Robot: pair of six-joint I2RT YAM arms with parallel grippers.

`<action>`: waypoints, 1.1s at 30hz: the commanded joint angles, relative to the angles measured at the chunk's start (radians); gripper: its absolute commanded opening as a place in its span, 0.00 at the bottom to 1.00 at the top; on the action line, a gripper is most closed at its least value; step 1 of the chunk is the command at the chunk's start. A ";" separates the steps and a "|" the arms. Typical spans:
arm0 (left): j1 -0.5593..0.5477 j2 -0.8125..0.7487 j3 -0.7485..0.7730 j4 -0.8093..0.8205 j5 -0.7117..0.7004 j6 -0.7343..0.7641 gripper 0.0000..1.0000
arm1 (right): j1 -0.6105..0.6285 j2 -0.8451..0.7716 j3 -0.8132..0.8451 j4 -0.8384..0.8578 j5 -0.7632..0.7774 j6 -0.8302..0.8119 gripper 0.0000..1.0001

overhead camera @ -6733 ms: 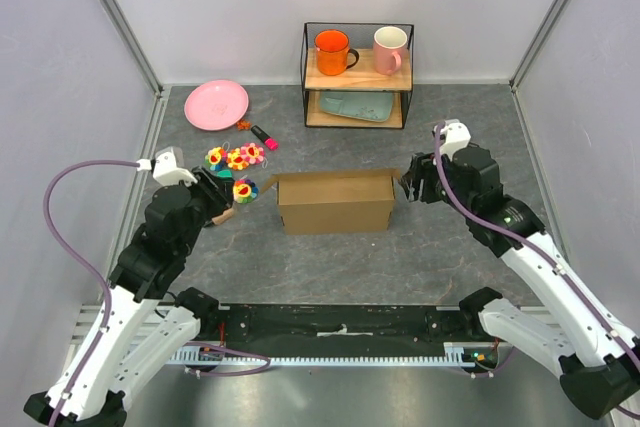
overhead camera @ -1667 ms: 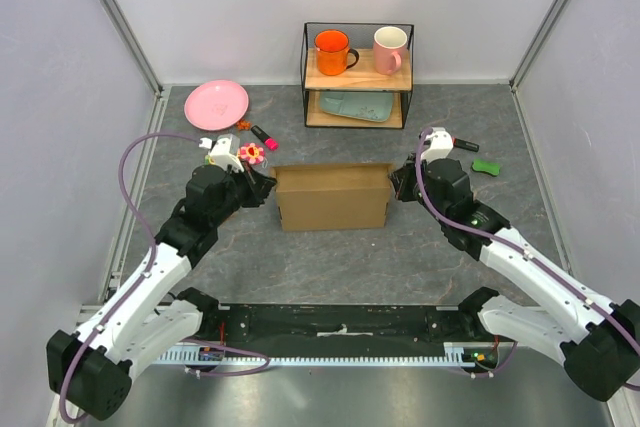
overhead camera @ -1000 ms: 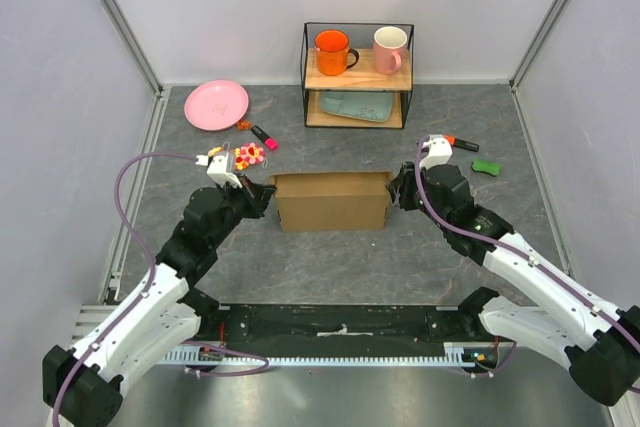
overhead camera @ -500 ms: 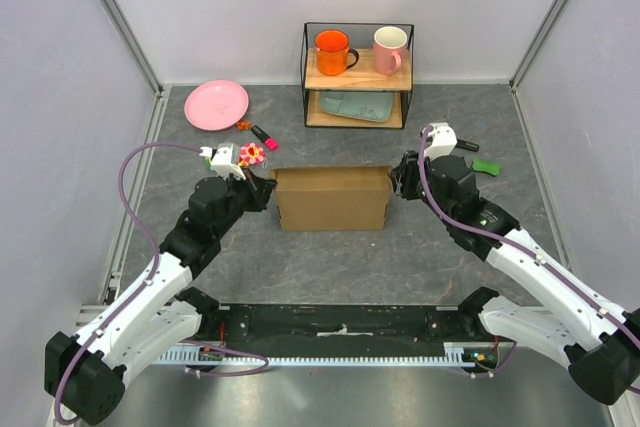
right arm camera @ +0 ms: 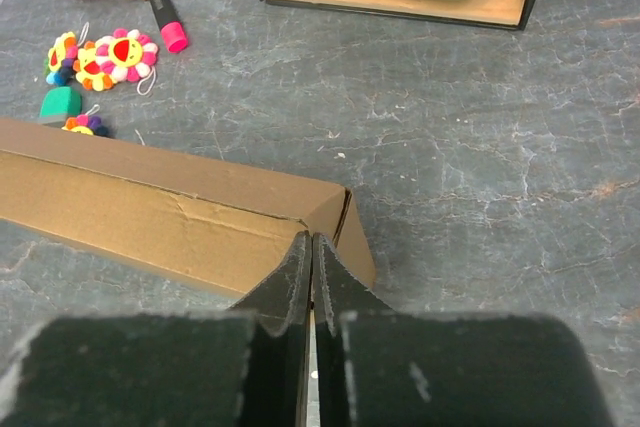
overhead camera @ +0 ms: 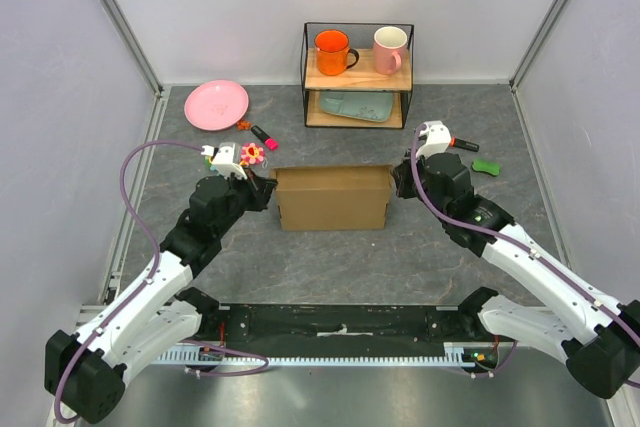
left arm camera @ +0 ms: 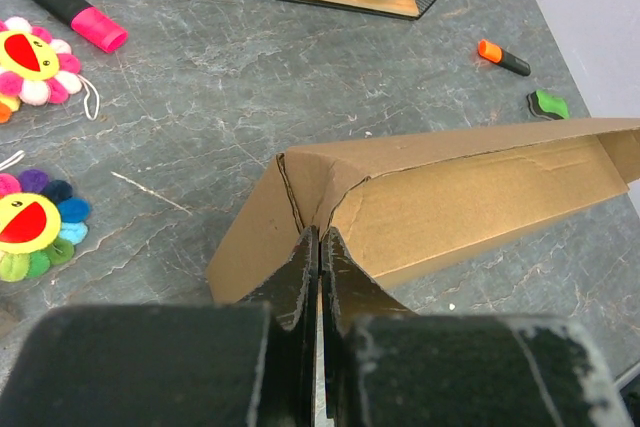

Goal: Fold the paper box

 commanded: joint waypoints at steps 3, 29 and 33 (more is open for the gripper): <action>0.002 0.024 0.003 -0.131 -0.011 0.022 0.02 | 0.000 -0.030 -0.021 0.053 0.019 -0.007 0.00; 0.003 -0.150 0.109 -0.140 0.034 0.042 0.34 | -0.001 -0.046 -0.175 0.038 0.031 0.050 0.00; 0.003 -0.154 0.122 -0.122 0.032 0.060 0.41 | 0.000 -0.047 -0.170 0.038 0.028 0.051 0.00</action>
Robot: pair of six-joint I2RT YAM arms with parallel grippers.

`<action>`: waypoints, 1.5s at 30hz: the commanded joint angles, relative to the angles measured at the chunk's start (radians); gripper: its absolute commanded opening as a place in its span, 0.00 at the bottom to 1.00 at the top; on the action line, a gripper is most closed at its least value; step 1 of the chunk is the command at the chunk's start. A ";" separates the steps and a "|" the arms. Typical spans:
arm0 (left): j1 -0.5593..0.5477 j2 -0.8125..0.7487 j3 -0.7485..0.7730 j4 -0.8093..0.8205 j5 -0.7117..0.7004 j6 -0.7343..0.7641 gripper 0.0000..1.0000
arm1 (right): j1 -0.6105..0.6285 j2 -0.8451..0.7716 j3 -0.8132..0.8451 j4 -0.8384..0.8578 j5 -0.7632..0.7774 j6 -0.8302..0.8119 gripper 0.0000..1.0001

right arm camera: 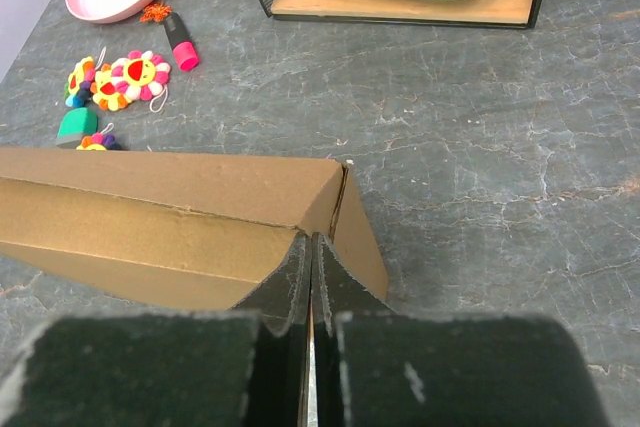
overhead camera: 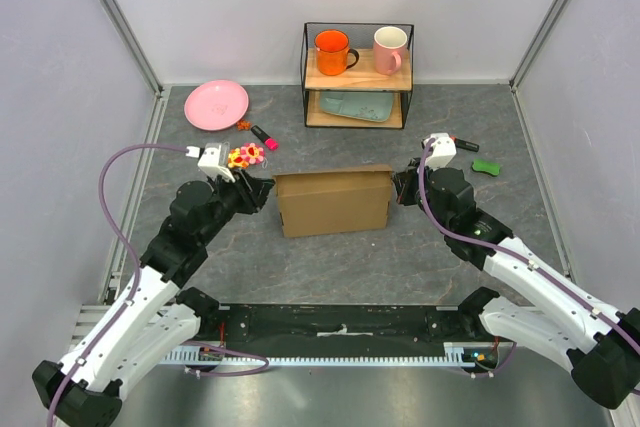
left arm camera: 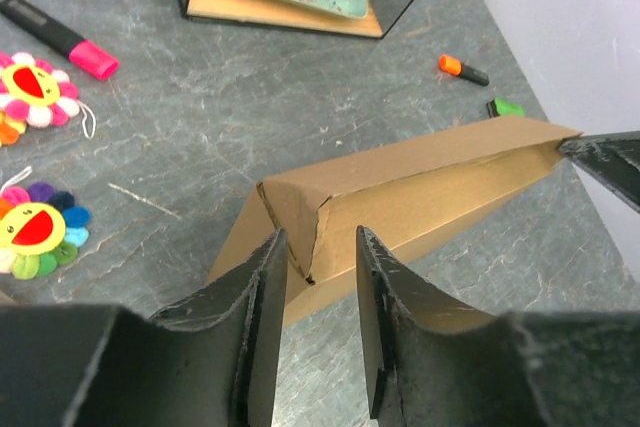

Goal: Fold the paper box

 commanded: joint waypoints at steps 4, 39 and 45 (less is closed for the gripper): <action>0.006 0.014 0.056 0.037 0.009 0.094 0.42 | -0.005 0.023 -0.007 -0.121 0.015 0.006 0.00; 0.006 0.112 0.089 0.060 0.035 0.148 0.25 | -0.005 0.016 -0.020 -0.118 -0.014 0.020 0.00; 0.006 0.123 0.054 0.069 0.055 0.124 0.02 | -0.005 0.007 -0.036 -0.120 -0.016 0.023 0.00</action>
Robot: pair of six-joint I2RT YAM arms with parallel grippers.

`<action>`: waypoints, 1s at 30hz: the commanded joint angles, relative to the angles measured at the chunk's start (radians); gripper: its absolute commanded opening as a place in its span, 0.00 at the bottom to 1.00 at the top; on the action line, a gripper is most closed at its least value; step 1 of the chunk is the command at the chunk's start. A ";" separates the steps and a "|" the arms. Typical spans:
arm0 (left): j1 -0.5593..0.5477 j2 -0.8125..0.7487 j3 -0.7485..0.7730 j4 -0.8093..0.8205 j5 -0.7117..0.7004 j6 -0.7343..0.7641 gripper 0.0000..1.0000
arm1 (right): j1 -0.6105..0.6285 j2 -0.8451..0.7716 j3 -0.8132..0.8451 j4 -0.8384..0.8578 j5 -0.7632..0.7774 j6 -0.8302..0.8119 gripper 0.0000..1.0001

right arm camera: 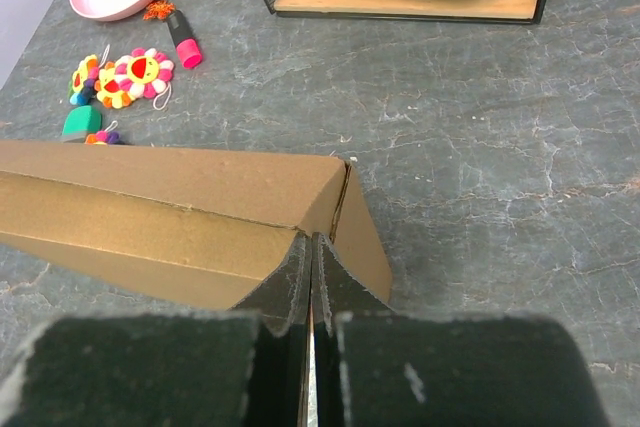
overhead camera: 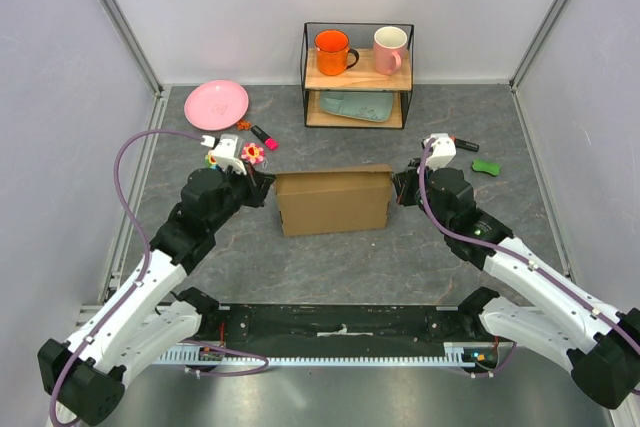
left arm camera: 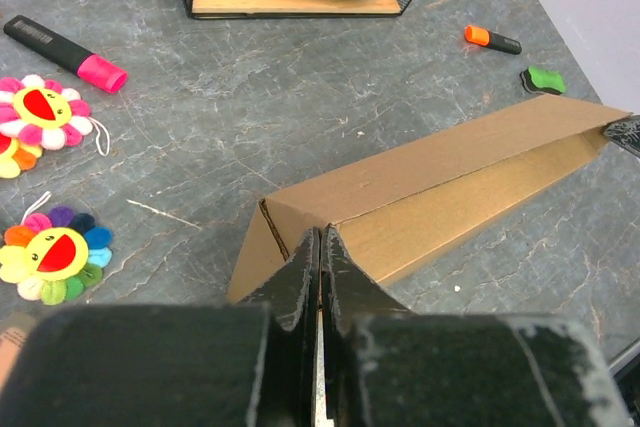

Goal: Fold the paper box

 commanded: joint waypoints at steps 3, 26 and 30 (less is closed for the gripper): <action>0.004 0.003 -0.032 0.052 0.035 -0.022 0.02 | -0.002 -0.005 -0.055 -0.118 -0.007 0.022 0.00; -0.017 -0.038 -0.260 0.043 -0.151 -0.237 0.02 | 0.012 -0.068 -0.026 -0.183 0.022 0.054 0.09; -0.017 -0.049 -0.245 0.041 -0.149 -0.221 0.02 | 0.012 -0.077 0.119 -0.239 0.037 0.048 0.32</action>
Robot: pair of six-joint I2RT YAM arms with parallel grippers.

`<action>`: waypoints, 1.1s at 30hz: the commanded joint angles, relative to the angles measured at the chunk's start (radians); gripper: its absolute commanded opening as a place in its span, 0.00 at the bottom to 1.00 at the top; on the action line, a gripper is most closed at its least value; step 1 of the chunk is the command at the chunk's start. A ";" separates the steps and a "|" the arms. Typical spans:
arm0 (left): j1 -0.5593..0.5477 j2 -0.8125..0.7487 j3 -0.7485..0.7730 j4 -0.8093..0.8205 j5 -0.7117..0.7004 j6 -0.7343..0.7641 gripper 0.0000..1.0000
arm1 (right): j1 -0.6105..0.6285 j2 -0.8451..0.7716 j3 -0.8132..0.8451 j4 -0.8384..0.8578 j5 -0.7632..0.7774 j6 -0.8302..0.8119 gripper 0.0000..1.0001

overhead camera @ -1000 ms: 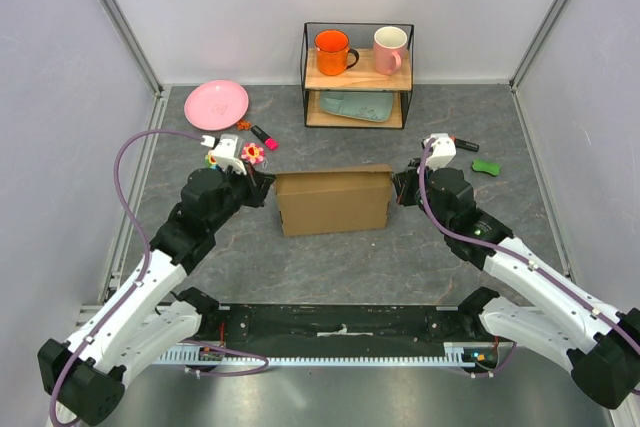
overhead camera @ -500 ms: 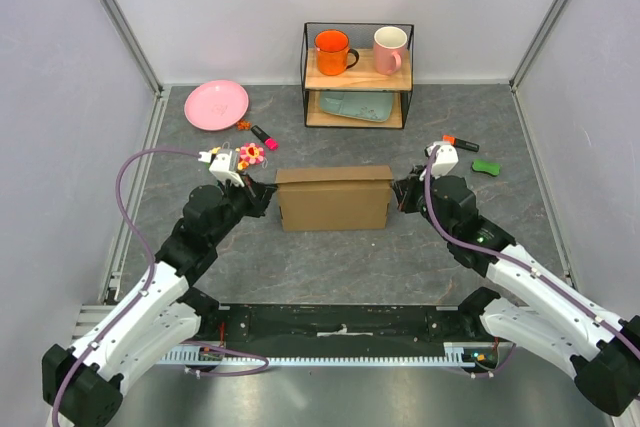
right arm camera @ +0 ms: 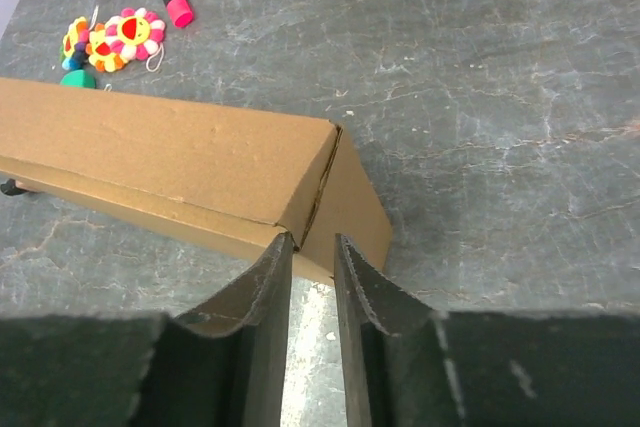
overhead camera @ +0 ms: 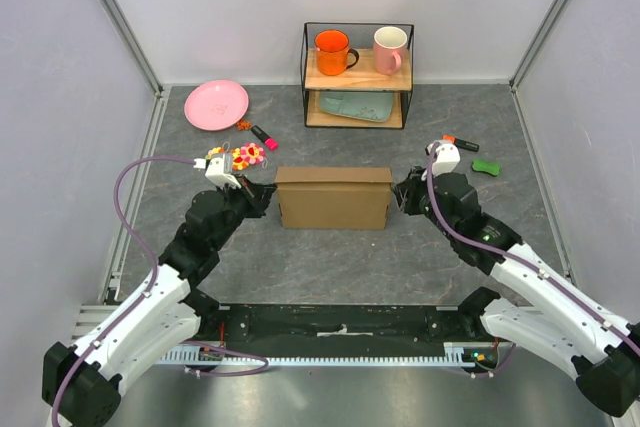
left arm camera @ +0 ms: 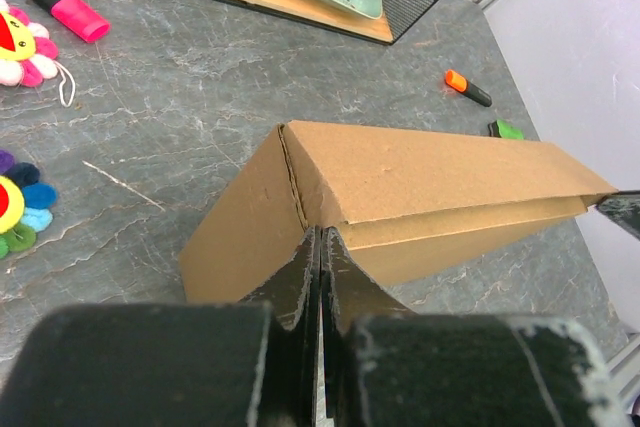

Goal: Fold the paper box

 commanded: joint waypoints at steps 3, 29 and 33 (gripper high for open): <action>0.001 0.022 -0.010 -0.175 -0.059 0.012 0.02 | -0.001 0.005 0.222 -0.146 0.058 -0.023 0.38; 0.002 0.005 0.263 -0.442 -0.010 0.187 0.19 | -0.003 0.195 0.067 0.015 0.030 0.033 0.00; 0.001 0.016 0.352 -0.504 -0.032 0.196 0.19 | -0.003 0.206 0.080 0.015 0.034 0.026 0.00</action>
